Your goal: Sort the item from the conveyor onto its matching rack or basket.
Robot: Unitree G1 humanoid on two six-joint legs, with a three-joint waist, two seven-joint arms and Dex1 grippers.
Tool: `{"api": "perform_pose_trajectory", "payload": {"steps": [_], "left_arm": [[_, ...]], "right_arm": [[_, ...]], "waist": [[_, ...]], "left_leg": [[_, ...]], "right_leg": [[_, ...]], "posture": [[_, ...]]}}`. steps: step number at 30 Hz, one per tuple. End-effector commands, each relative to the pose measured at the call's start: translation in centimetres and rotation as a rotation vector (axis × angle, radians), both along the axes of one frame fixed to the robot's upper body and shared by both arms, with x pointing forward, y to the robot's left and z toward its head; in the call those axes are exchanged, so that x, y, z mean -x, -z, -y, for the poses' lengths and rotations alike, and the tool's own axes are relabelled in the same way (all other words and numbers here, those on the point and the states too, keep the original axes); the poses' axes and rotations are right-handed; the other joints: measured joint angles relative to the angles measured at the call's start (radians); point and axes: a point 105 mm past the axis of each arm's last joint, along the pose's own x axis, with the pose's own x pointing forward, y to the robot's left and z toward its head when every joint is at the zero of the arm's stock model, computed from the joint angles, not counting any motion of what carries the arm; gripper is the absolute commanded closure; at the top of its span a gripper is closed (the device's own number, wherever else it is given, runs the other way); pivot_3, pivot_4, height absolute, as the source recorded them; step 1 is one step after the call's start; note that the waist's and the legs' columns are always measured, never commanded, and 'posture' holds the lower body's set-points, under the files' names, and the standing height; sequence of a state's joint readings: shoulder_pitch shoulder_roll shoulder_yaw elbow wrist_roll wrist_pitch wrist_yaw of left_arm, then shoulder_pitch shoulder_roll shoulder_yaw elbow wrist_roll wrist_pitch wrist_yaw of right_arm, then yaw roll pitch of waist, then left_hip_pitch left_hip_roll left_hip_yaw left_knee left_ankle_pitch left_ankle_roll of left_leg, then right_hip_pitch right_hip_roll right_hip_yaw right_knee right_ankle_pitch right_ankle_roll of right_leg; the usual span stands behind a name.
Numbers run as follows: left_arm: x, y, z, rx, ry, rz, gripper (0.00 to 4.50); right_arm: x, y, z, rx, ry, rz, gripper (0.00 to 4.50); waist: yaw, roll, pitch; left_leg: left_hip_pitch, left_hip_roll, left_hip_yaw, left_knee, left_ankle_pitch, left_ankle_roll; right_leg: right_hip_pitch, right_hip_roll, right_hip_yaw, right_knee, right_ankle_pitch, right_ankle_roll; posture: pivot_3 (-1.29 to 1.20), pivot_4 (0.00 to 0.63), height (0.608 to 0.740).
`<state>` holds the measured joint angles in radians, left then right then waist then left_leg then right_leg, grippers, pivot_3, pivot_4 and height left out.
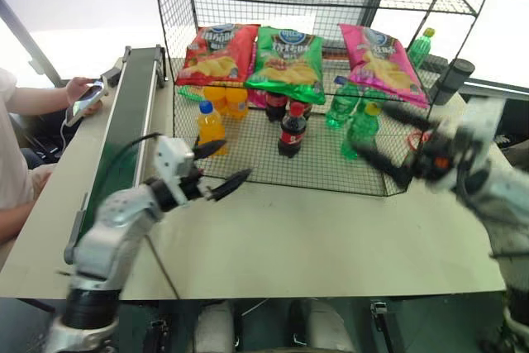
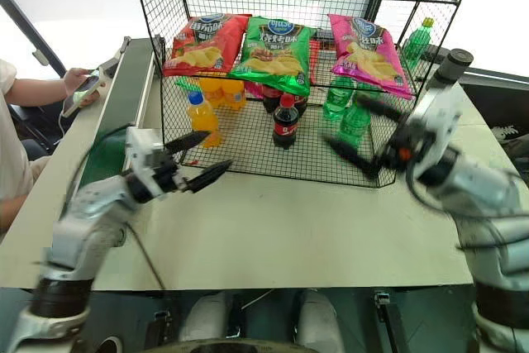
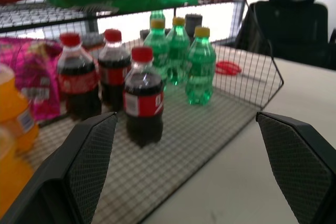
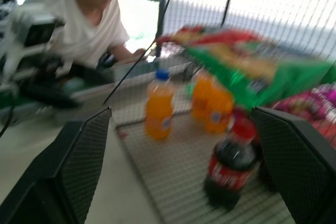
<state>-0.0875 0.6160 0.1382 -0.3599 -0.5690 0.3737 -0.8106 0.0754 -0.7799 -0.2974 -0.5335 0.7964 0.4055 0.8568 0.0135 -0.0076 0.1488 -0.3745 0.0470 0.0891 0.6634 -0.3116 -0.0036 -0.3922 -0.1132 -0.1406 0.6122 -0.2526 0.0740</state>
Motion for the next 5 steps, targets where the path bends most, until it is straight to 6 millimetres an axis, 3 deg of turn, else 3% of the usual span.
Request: {"api": "perform_pose_trajectory", "payload": {"steps": [1, 5], "left_arm": [[0.8, 0.1, -2.5, -0.082, -0.022, 0.000, 0.00], [0.2, -0.1, -6.0, -0.177, -0.119, 0.061, 0.00]], "right_arm": [[1.5, 0.6, 0.7, 0.069, -0.025, 0.002, 0.06], [1.4, 2.2, 3.0, 0.119, 0.026, -0.039, 0.06]], "waist": [[-0.001, 0.000, 0.000], [-0.001, 0.000, 0.000]], "left_leg": [[0.000, 0.000, 0.001, 0.000, 0.000, 0.000], [0.001, 0.000, 0.002, 0.001, 0.000, 0.000]], "right_leg": [[0.000, 0.000, 0.000, 0.000, 0.000, 0.000], [-0.001, 0.000, 0.001, 0.000, -0.002, -0.005]], "posture": [[0.00, 0.150, 0.740], [0.00, 0.150, 0.740]]}}
